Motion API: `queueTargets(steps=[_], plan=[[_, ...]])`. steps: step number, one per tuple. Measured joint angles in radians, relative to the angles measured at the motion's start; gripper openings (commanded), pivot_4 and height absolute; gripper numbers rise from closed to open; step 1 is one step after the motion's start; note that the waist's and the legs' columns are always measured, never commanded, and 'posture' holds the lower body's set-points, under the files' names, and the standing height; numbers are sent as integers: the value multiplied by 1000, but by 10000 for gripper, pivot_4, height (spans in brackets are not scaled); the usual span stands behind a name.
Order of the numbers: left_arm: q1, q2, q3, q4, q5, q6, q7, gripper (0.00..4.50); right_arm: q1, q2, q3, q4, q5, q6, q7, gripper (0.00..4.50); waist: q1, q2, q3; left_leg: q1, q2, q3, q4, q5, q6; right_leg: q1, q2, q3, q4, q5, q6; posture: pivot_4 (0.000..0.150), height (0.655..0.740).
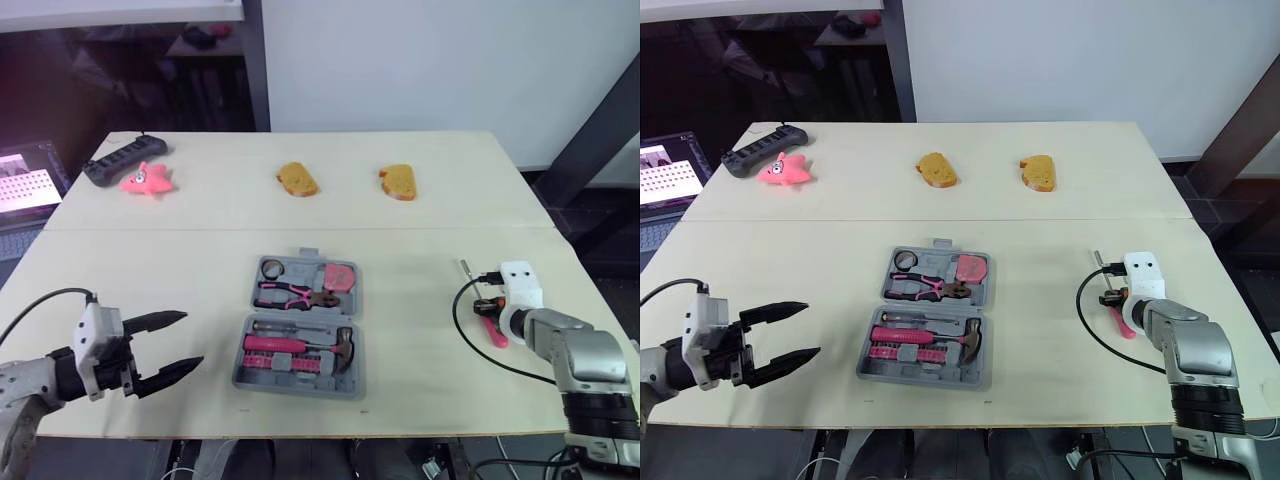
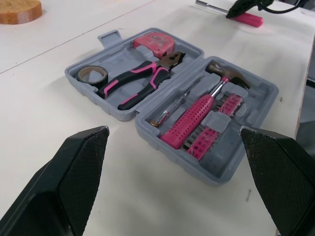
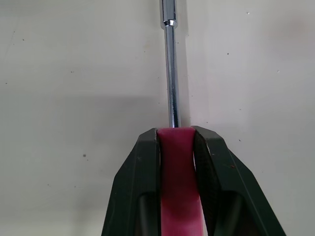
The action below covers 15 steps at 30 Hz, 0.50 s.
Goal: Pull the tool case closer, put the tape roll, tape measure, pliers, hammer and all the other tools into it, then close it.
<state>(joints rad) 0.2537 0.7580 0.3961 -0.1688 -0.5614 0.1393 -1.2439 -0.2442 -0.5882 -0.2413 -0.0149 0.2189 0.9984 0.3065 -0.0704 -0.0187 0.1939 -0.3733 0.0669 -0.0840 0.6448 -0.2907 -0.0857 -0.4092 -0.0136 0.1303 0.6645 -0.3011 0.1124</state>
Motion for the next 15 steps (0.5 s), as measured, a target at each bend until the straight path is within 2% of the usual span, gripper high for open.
queueTargets(steps=[3,6,11,14,15], plan=[[-13,0,-9,6,0,-1,-1,45000,9,20,-12,-58,6,49,-16,4410,0,1,0,0,0,0,0,0,0,0,0,0,0,0,0,1500,7400],[-32,1,-18,8,-3,-1,-5,45000,13,91,-60,-220,39,183,-61,4406,-1,2,1,0,0,0,-1,0,0,-1,0,0,1,0,0,1500,7400],[-60,10,-32,-1,-21,7,-47,45000,-3,400,-102,-689,35,528,-208,4406,1,3,1,-1,1,-3,-3,0,-1,-3,1,-1,2,0,0,1500,7400],[-81,12,-67,-3,-24,10,-64,45000,115,619,-16,-898,17,601,-321,4406,9,3,0,-1,0,-3,-9,2,-4,-4,-1,-3,0,0,0,1500,7400],[-86,8,-79,-7,-26,13,-67,45000,156,651,18,-925,14,609,-350,4406,10,3,0,-2,0,-2,-10,3,-6,-5,-2,-2,-1,0,0,1500,7400]])
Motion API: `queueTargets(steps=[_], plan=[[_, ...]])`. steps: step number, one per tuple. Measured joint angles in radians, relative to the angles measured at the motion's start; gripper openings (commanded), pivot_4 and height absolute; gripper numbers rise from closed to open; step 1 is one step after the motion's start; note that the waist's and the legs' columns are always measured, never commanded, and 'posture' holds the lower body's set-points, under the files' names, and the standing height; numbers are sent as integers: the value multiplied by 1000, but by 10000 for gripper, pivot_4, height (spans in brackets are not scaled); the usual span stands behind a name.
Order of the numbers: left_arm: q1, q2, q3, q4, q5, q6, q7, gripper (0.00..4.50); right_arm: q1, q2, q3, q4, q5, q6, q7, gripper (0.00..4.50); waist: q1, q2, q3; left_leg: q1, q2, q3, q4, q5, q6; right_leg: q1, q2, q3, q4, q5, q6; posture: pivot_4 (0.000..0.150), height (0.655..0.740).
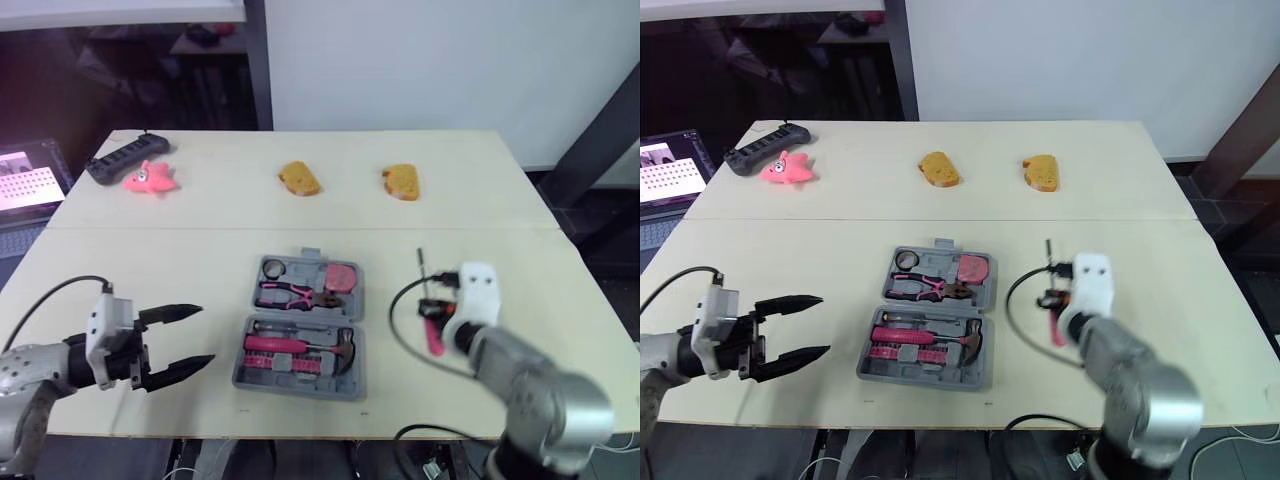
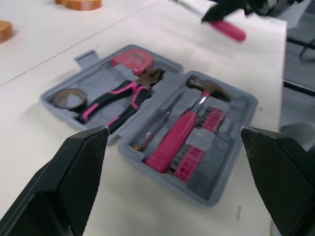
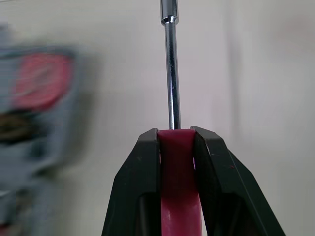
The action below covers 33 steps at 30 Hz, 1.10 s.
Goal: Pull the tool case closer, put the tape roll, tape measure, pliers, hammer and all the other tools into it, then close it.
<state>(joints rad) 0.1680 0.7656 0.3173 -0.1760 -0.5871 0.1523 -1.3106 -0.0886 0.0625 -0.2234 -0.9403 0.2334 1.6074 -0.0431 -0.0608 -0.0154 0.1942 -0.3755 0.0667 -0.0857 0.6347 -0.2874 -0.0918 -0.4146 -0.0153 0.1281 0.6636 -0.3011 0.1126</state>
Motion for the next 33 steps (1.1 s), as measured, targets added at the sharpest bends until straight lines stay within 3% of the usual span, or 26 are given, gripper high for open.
queueTargets(steps=[7,13,23,24,30,33], plan=[[-16,0,-59,-40,-13,17,-35,45000,138,7,82,-52,-52,0,-152,4406,-13,-1,-1,1,0,1,-4,3,-5,-4,0,1,2,-1,-4,1500,7400],[-16,19,-66,-44,-12,11,-59,45000,130,7,59,95,-41,0,-126,4406,-14,-1,-1,0,0,1,-4,3,-4,-5,1,2,2,-1,-5,1500,7400],[-1,21,-67,-58,-11,8,-43,45000,71,7,31,185,-33,-6,-88,4406,-16,-15,-9,2,1,1,-4,3,-4,-4,1,2,1,0,-6,1500,7400],[1,21,-66,-61,-11,7,-41,45000,71,7,32,187,-34,-8,-86,14856,-16,-15,-9,2,1,1,-4,3,-4,-4,1,2,1,0,-6,1500,7400],[26,21,-65,-63,-11,-4,-33,45000,65,6,30,162,-17,-3,-48,43786,-11,-15,-9,1,1,1,-4,3,-4,-3,1,2,1,-1,-6,1500,7400],[34,21,-62,-64,-11,-7,-25,45000,72,0,1,103,16,0,-12,44505,-8,-10,-6,0,1,1,-4,3,-5,-5,1,2,1,-1,-5,1500,7400]])
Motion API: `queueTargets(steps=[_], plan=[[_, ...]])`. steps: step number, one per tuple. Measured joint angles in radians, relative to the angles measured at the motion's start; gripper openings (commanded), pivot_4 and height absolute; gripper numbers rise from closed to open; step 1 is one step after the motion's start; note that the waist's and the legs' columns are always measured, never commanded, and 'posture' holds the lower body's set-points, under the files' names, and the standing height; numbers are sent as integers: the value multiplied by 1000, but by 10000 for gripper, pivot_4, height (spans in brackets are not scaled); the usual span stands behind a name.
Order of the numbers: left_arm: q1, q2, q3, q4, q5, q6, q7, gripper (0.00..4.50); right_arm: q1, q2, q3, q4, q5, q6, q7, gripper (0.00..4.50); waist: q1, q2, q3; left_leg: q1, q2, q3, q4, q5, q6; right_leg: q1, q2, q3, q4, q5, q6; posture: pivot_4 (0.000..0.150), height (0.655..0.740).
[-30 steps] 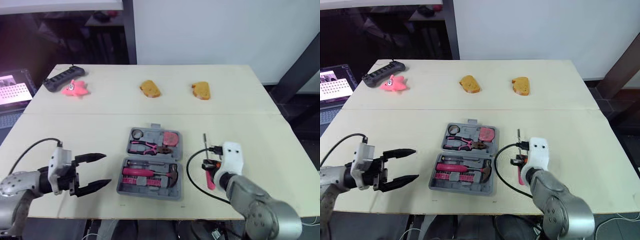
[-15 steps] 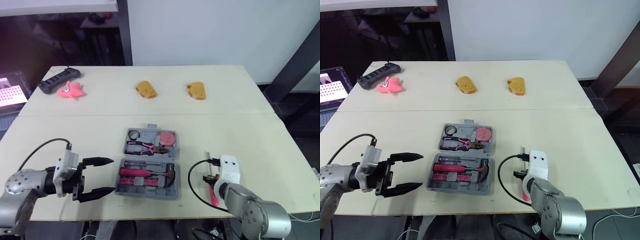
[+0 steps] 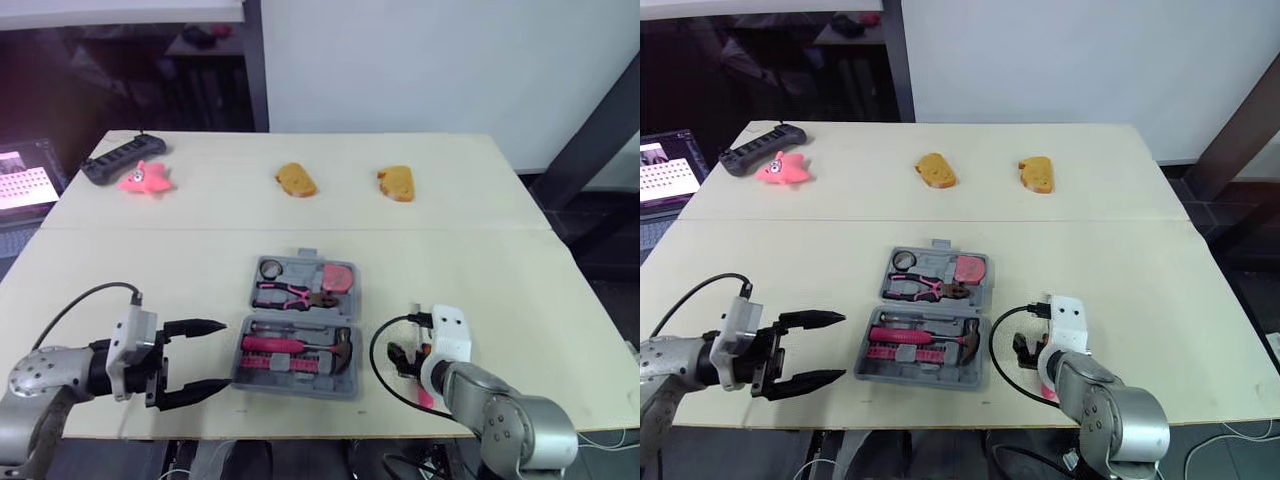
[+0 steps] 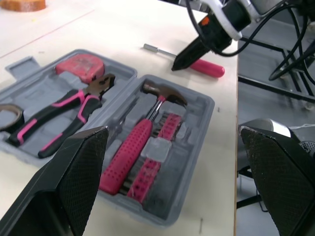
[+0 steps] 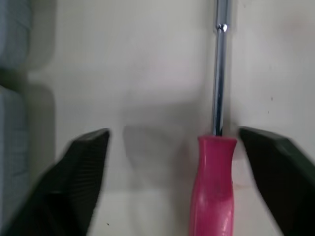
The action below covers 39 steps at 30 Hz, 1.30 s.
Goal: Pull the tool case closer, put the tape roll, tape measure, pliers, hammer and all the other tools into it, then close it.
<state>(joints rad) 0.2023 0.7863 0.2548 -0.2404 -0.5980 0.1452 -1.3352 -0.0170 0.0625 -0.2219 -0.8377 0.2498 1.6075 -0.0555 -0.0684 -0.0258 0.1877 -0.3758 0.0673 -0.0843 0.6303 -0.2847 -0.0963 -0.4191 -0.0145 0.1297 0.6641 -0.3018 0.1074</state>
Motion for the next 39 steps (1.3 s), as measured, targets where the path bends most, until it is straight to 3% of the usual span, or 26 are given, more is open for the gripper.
queueTargets(steps=[2,5,7,9,12,14,17,22,26,32,39], plan=[[-2,0,2,-1,0,-3,6,45000,-19,-65,-40,-37,70,0,63,44505,-2,3,2,0,0,0,0,0,0,0,0,0,0,0,0,1500,7400],[-5,-1,3,-3,0,-6,13,45000,-185,-441,-70,-19,243,0,243,44505,-7,7,5,1,-1,5,2,0,0,1,-2,3,-1,1,0,1500,7400],[-4,-3,2,-7,0,-6,20,45000,-300,-594,-50,5,345,-1,368,44505,-7,7,4,2,1,2,0,-1,3,0,3,3,0,1,0,1500,7400],[-8,-7,0,-19,0,-7,26,45000,-353,-754,62,18,403,-47,509,44505,-4,8,5,2,1,0,-2,-3,7,-1,3,1,1,1,3,1500,7400],[-9,-7,-6,-21,0,-6,30,45000,-355,-1124,353,119,276,-465,853,44505,3,11,7,-1,-1,1,0,-4,8,0,-1,0,-2,0,7,1500,7400],[-16,-6,-9,-21,1,-6,28,45000,-363,-1224,472,217,137,-771,1036,44505,0,9,7,-2,-1,2,1,-5,10,1,-1,0,-6,0,7,1500,7400],[-32,0,-15,-22,1,-7,19,45000,-410,-1267,615,404,-76,-1216,1243,44505,-4,8,8,-1,-1,4,1,-5,10,1,-2,0,-7,0,8,1500,7400],[-26,13,-18,-42,0,-6,3,45000,-560,-1250,764,682,-385,-1892,1426,44505,-3,10,9,1,-1,4,2,-5,9,1,-2,0,-4,1,7,1500,7400],[-24,14,-20,-43,1,-6,7,45000,-634,-1173,825,788,-531,-2205,1447,44505,-2,10,9,2,-1,4,3,-4,8,1,-2,0,-1,1,7,1500,7400],[-32,13,-26,-48,0,-4,23,45000,-677,-1106,882,859,-729,-2441,1431,44505,0,11,10,2,-1,3,5,-4,7,3,-2,0,1,1,6,1500,7400],[-38,13,-26,-57,0,-3,47,45000,-634,-1043,905,823,-807,-2418,1455,44505,-1,11,10,4,-1,2,8,-4,7,6,-1,0,2,1,6,1500,7400]])
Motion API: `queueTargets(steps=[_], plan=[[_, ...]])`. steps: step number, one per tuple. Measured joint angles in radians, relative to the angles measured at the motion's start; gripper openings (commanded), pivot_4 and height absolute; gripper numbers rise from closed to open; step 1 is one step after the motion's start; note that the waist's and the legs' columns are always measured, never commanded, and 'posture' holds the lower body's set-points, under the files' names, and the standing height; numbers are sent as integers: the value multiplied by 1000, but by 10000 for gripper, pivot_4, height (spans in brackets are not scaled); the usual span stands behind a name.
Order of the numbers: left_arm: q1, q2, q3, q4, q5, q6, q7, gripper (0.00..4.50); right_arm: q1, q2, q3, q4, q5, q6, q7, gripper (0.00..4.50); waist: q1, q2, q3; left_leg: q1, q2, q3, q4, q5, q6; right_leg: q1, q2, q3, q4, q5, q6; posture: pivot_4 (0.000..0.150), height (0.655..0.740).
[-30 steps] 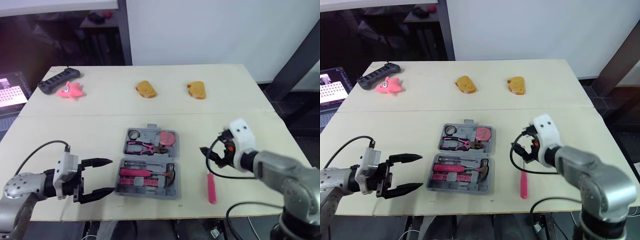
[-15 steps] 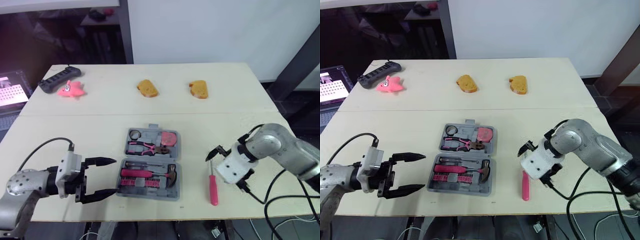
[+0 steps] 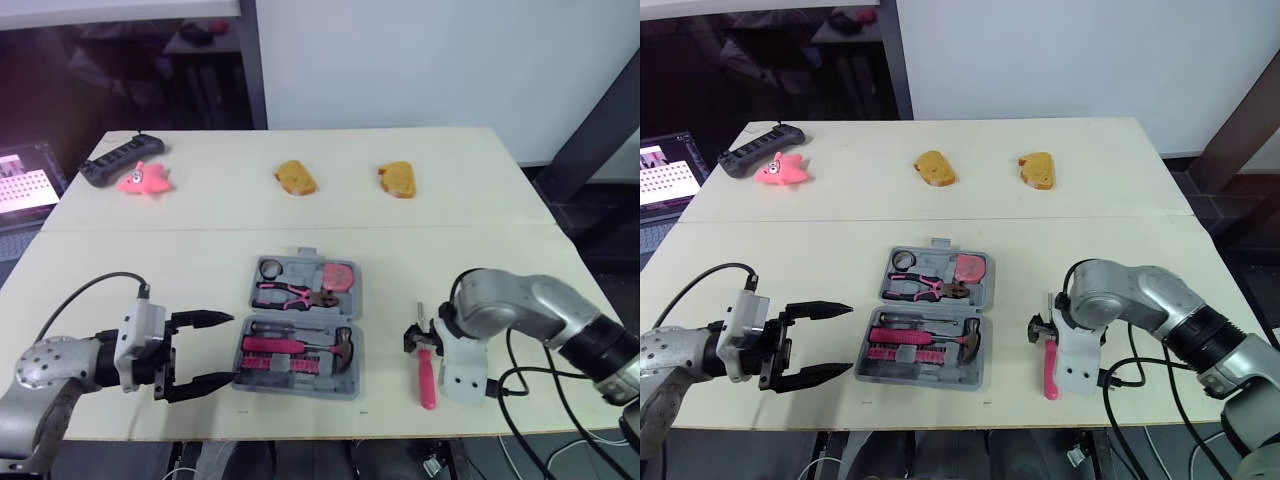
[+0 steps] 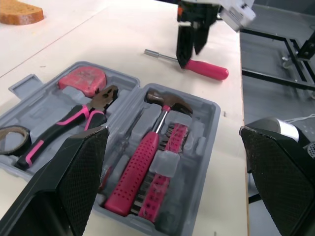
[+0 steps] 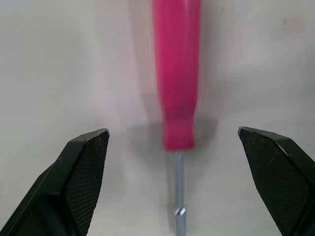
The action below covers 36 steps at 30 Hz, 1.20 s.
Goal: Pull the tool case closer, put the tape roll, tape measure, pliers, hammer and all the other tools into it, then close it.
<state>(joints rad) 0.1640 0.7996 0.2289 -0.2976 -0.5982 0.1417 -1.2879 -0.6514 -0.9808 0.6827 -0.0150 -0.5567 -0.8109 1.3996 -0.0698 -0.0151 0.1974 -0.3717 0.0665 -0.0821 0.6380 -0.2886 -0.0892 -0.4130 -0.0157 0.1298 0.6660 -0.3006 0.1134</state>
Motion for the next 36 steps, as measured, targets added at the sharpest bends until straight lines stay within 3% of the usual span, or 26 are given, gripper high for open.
queueTargets(steps=[3,9,17,24,30,34,36], plan=[[14,0,1,-7,0,0,10,45000,21,18,19,-4,-21,20,23,35996,1,0,0,0,0,0,2,0,0,2,0,0,0,0,0,1500,7400],[21,0,1,-19,0,0,28,45000,11,35,19,22,-38,17,23,5177,1,0,0,0,0,-1,8,-1,2,5,0,-1,0,0,-1,1500,7400],[19,-5,0,-18,0,0,31,45000,-27,73,19,61,-46,16,15,4964,0,0,0,1,0,-2,8,-1,2,6,1,-1,1,0,-1,1500,7400],[-17,-16,-12,11,1,-2,31,45000,-56,40,-83,15,130,172,42,4964,3,1,1,0,0,-2,8,-1,2,6,0,-1,1,0,-1,1500,7400],[-43,-36,-23,32,9,-6,31,45000,68,47,-293,-315,429,1081,120,4964,9,2,1,0,0,-4,9,-2,3,6,1,-3,1,1,0,1500,7400],[-52,-48,-46,46,19,-8,26,45000,-5,93,-295,-355,495,1830,66,4964,12,3,1,-1,0,-4,10,-1,2,5,1,-3,1,1,-1,1500,7400],[-60,-57,-55,57,22,-18,24,45000,-49,113,-300,-356,541,2085,20,4964,15,3,1,-1,0,-4,9,-1,2,4,1,-3,1,1,-1,1500,7400]])
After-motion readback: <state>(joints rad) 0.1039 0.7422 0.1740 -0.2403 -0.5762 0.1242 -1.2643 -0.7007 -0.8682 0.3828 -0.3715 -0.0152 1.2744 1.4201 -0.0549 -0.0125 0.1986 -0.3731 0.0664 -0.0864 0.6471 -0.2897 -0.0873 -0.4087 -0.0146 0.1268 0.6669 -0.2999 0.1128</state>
